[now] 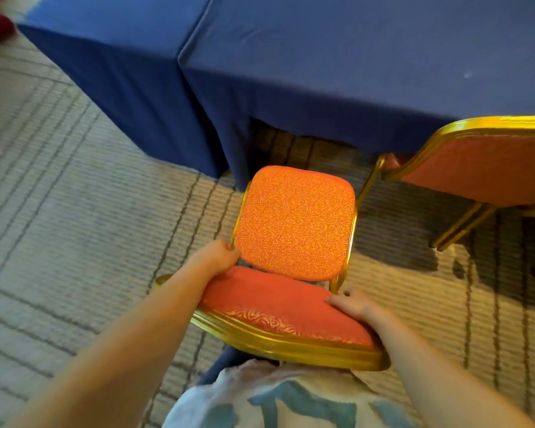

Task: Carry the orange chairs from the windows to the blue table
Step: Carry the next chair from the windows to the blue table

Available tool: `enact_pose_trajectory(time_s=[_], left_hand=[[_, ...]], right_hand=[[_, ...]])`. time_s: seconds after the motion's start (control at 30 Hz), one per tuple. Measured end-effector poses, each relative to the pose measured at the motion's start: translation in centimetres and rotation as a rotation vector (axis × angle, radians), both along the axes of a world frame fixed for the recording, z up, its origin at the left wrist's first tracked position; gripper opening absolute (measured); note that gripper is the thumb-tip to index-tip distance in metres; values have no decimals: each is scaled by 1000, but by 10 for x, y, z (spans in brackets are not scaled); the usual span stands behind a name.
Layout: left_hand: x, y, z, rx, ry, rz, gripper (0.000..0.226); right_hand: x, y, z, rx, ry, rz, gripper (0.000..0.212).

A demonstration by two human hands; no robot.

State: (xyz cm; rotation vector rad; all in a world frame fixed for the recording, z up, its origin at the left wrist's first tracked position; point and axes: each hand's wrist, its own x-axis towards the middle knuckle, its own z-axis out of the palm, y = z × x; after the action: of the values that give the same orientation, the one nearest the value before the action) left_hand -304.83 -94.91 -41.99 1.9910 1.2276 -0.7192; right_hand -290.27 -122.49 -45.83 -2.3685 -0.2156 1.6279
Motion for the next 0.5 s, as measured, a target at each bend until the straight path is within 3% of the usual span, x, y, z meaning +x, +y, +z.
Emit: enact_pose_trajectory(time_s=[0.1,0.3,0.5], left_hand=[[0,3,-3,8,110,-84,42],[0,15,-4,-84,219,-128,60],[-15,37,-3,-261,408,-255,65]], right_hand=[[-1,-1,-2,-17,36,9,16],[3,0,-4,-129,214,36,52],[7,8,-1,-256,294,80,65]])
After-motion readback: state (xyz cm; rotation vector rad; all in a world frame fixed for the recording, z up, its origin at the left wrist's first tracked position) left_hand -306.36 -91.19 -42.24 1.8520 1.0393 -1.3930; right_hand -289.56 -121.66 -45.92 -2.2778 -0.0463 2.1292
